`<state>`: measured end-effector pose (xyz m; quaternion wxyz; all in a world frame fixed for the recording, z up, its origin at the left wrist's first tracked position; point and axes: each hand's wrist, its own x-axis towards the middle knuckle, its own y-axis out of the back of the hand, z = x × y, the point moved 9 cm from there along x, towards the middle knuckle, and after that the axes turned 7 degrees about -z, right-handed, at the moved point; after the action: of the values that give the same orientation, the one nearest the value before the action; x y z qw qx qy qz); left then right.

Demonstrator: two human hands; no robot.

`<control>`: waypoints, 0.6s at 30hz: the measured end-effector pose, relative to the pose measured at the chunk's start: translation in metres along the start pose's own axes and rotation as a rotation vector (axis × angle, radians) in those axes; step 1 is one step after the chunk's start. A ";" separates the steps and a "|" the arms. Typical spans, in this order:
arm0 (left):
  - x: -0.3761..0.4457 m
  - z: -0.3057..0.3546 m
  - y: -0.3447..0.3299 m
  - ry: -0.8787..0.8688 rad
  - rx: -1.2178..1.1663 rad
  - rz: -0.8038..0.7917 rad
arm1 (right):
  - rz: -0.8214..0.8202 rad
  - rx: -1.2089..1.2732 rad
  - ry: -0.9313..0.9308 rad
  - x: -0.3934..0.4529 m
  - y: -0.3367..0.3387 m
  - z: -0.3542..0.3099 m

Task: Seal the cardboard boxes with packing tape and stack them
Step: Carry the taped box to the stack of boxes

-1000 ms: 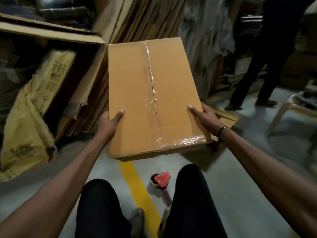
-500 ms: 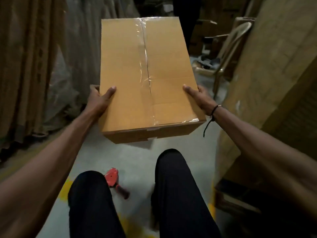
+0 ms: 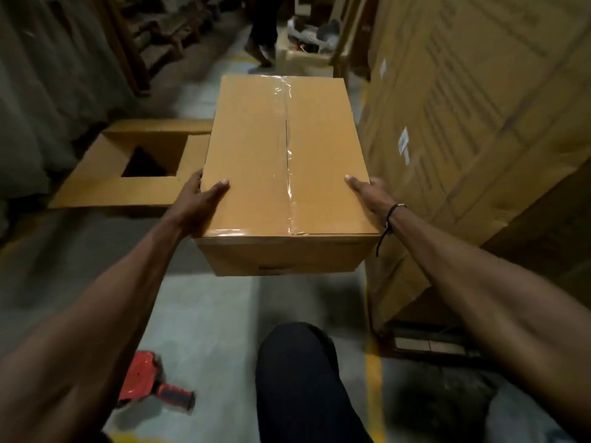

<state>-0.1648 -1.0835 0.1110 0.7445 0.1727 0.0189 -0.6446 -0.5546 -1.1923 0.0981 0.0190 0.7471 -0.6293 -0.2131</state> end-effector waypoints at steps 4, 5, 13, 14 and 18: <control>0.058 -0.069 -0.026 0.043 0.052 -0.054 | 0.009 0.000 -0.089 0.056 -0.013 0.065; 0.070 -0.087 -0.032 0.052 0.058 -0.061 | 0.008 -0.024 -0.112 0.069 -0.016 0.081; 0.140 -0.197 -0.080 0.068 0.008 -0.119 | 0.060 -0.143 -0.217 0.136 -0.030 0.205; 0.147 -0.206 -0.084 0.063 0.026 -0.124 | 0.060 -0.139 -0.223 0.144 -0.029 0.223; 0.165 -0.236 -0.102 0.029 0.105 -0.159 | 0.076 -0.095 -0.232 0.152 -0.033 0.261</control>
<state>-0.1892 -1.1850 -0.1761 0.6805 0.2189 0.0094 -0.6993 -0.5954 -1.2673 -0.1940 -0.0105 0.6912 -0.6444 -0.3269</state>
